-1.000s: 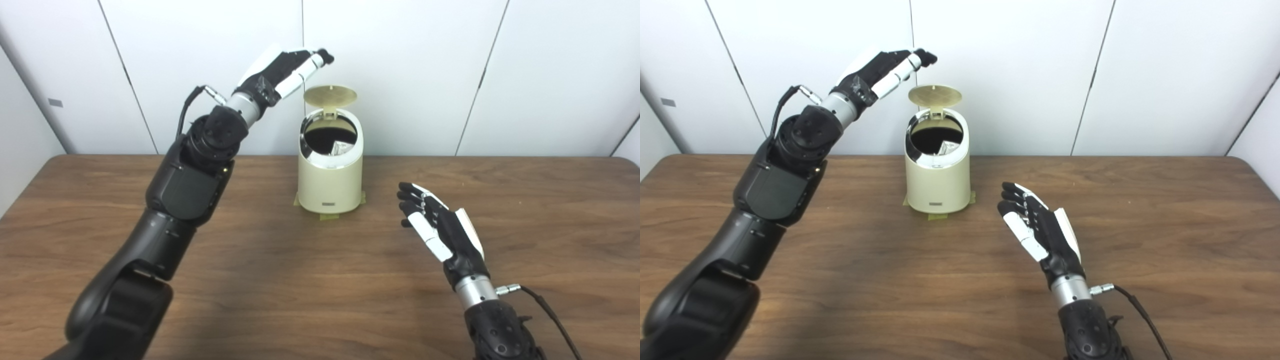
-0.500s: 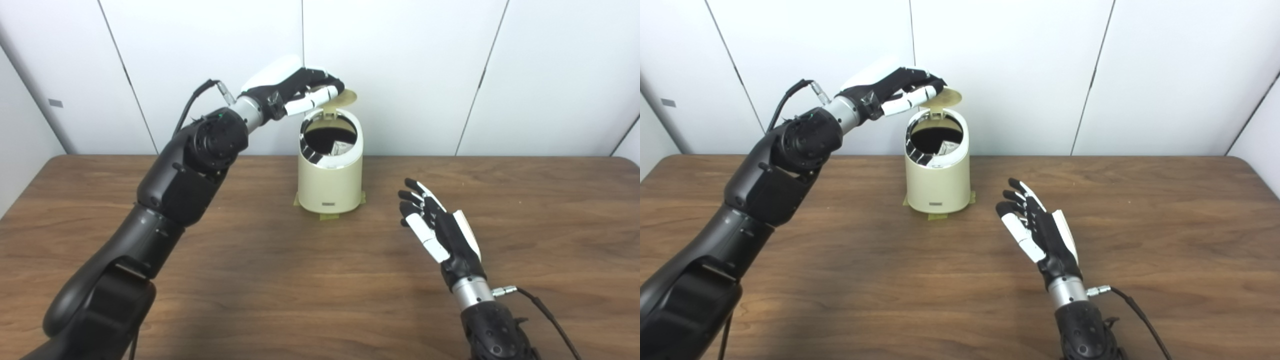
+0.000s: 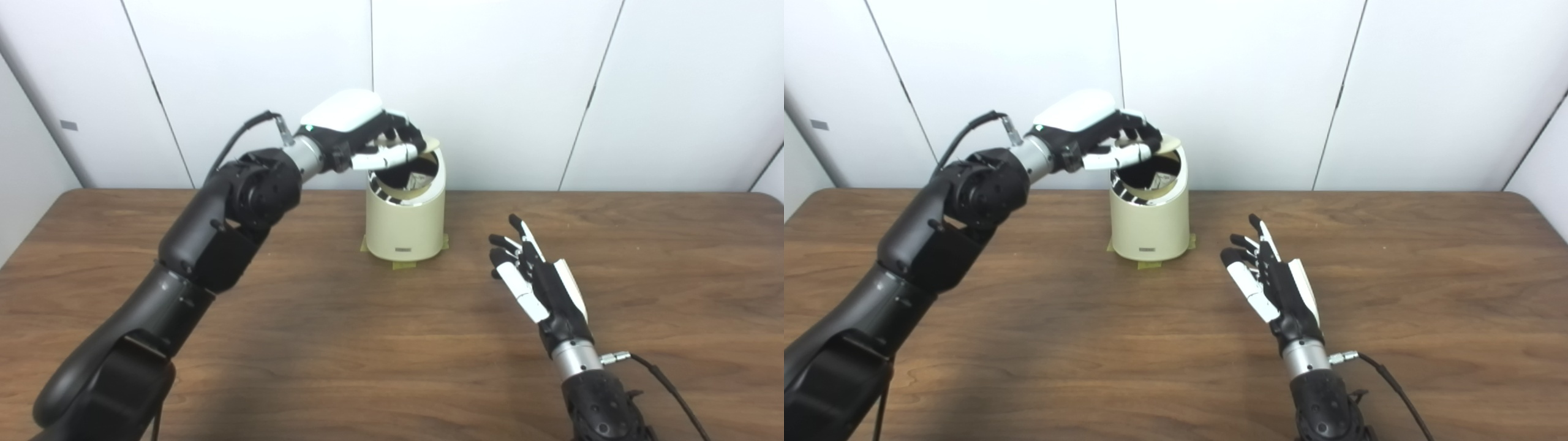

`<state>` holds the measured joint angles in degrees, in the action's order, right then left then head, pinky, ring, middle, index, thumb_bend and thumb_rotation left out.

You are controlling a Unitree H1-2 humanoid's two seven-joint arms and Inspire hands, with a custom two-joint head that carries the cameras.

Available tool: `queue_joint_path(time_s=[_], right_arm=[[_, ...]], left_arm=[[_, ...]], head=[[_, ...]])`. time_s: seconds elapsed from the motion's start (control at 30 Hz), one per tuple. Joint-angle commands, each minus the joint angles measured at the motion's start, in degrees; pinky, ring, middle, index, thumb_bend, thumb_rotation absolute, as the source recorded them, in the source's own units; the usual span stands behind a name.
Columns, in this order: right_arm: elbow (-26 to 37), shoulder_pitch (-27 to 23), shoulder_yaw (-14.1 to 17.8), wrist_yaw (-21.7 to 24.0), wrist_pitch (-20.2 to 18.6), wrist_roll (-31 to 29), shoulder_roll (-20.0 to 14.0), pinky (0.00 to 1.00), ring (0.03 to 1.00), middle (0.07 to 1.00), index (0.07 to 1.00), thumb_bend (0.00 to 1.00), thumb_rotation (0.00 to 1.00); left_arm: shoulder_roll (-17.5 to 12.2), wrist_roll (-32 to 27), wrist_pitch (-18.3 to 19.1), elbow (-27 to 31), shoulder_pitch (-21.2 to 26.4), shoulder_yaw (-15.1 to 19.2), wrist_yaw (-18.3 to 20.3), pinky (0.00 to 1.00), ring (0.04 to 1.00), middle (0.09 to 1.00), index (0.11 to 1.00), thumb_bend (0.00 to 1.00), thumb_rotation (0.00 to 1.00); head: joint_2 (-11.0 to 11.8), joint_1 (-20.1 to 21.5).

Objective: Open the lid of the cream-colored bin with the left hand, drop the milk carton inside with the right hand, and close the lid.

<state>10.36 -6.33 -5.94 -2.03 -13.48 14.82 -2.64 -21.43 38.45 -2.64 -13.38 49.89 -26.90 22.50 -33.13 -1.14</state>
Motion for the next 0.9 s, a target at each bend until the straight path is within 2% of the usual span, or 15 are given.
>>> queue_joint_path(time_s=[0.0,0.1,0.17,0.27,0.43,0.63,0.87], right_arm=[[1.3,-2.4,-0.1,-0.3,1.0,0.8,0.4,0.72,0.821,0.847,0.969,0.70,0.86],[1.7,-2.9,-0.4,-1.1,1.2,2.3,0.6,0.78,0.838,0.835,0.936,0.64,0.78],[1.6,-3.4,-0.2,-1.9,2.1,3.5,0.6,0.78,0.826,0.826,0.913,0.60,0.69],[1.3,-4.1,0.5,-2.7,2.4,3.2,1.0,0.76,0.805,0.823,0.906,0.59,0.65],[1.4,-4.2,0.3,-3.6,2.8,3.5,1.6,0.73,0.798,0.820,0.895,0.57,0.68],[0.4,-3.5,-0.4,-4.5,4.0,4.2,2.9,0.77,0.820,0.820,0.892,0.60,0.75],[0.2,-3.2,-0.7,-5.4,5.1,4.7,3.9,0.77,0.814,0.812,0.889,0.61,0.77]], left_arm=[[-1.2,3.3,-0.7,2.2,3.4,-1.0,1.0,0.86,0.804,0.786,0.769,0.42,1.00],[-1.9,6.2,-0.8,2.5,3.6,-2.5,3.6,0.95,0.816,0.795,0.788,0.43,1.00],[-2.1,7.1,-0.9,2.2,3.2,-2.8,4.8,0.98,0.828,0.803,0.801,0.45,1.00],[-2.5,9.5,-0.7,1.9,2.6,-3.6,6.3,1.00,0.854,0.819,0.816,0.47,1.00],[-3.1,17.2,-1.0,1.7,1.8,-6.7,5.3,1.00,0.884,0.839,0.841,0.49,1.00],[-2.8,24.4,-0.2,2.7,1.3,-9.8,8.3,1.00,0.926,0.872,0.864,0.50,1.00],[-2.7,24.5,-1.2,1.8,-0.2,-10.1,9.1,1.00,0.911,0.862,0.849,0.51,1.00]], head=[[-0.1,-0.1],[-0.1,-0.1],[-0.1,0.2],[0.3,0.8],[0.3,1.5],[0.2,1.7],[0.1,2.7]])
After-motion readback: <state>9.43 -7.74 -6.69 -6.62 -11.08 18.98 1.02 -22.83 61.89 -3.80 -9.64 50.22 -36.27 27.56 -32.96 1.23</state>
